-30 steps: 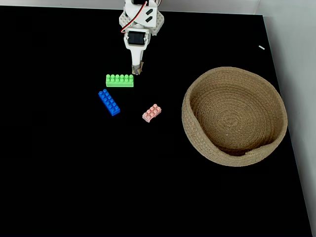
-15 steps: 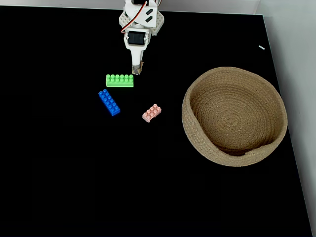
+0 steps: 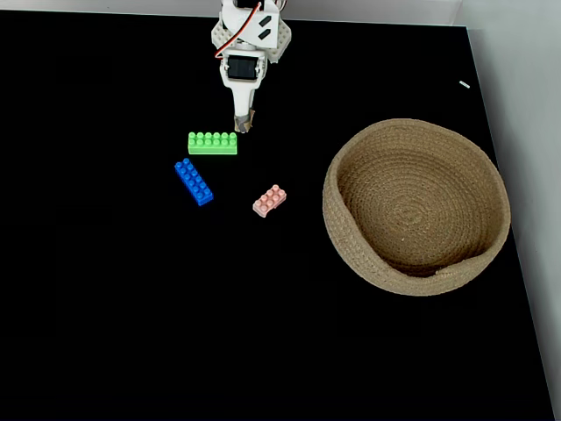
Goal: Place the lego blocks in the tray
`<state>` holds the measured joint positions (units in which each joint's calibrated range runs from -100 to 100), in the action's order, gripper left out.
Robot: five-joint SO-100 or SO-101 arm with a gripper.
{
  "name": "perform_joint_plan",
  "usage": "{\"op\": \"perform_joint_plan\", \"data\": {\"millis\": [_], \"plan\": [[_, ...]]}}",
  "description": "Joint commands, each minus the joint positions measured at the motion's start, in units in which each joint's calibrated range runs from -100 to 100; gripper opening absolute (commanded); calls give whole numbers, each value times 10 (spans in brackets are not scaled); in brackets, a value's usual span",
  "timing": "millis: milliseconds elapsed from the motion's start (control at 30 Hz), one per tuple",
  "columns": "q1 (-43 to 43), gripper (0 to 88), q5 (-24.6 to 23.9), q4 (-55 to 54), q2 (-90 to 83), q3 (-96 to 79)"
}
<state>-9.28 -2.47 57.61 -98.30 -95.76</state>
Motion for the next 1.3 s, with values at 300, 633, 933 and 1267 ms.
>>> {"op": "perform_joint_plan", "data": {"millis": [300,633,933,1267], "plan": [[-9,2,-6,-8,-5,-3],[-10,74,0,-8,-5,-3],[-15,203,-7,73,137,170],[-63,274,33,67,369,259]]}}
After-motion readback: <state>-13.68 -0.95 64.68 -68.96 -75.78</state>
